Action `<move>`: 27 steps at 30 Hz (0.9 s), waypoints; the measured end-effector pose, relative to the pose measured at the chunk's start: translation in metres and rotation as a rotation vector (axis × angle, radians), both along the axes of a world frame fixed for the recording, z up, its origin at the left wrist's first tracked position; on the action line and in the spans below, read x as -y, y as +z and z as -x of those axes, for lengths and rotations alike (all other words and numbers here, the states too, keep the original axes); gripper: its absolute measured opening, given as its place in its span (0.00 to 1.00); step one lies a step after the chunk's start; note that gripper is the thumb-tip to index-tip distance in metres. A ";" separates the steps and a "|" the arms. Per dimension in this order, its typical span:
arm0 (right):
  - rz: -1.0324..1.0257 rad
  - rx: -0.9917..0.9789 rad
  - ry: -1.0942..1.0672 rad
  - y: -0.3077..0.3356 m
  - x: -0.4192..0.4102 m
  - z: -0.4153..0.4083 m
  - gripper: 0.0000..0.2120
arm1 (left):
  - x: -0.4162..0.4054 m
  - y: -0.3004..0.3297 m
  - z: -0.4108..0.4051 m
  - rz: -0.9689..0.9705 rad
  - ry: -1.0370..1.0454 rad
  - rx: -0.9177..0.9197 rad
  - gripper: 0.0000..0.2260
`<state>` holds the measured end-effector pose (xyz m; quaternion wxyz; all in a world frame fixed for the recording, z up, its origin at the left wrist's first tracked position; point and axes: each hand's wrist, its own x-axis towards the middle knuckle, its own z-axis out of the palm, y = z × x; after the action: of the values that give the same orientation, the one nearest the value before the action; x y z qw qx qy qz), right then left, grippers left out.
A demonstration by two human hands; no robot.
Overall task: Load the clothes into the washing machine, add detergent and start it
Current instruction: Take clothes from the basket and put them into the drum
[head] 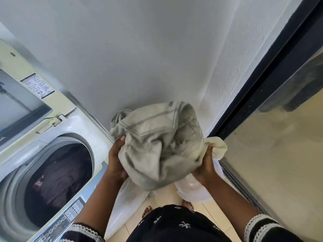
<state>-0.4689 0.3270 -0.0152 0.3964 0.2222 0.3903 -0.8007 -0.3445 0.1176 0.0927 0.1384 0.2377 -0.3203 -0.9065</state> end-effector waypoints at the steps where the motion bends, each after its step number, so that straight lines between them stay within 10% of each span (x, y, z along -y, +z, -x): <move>1: 0.063 -0.002 -0.025 0.002 -0.002 0.009 0.44 | 0.005 -0.006 -0.006 -0.009 -0.054 -0.002 0.11; 6: 0.088 0.005 0.129 0.021 0.008 0.047 0.42 | 0.016 -0.016 -0.015 0.018 -0.691 -0.313 0.19; 12: -0.068 -0.242 0.295 0.045 0.027 0.074 0.28 | -0.015 0.011 0.033 0.983 -1.103 0.179 0.34; 17: -0.009 -0.362 0.186 0.061 0.028 0.072 0.25 | -0.036 -0.029 0.039 1.396 -0.878 0.334 0.48; 22: 0.022 -0.607 0.288 0.069 0.004 0.067 0.27 | -0.041 -0.054 0.027 1.339 -0.668 0.431 0.64; 27: -0.069 -1.008 0.647 0.059 -0.029 0.038 0.09 | -0.048 -0.074 0.016 1.376 -0.351 0.455 0.53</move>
<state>-0.5071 0.3555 0.0441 0.3786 -0.3021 0.6039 -0.6330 -0.3605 0.1659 0.0184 0.0392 0.2245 -0.8694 -0.4385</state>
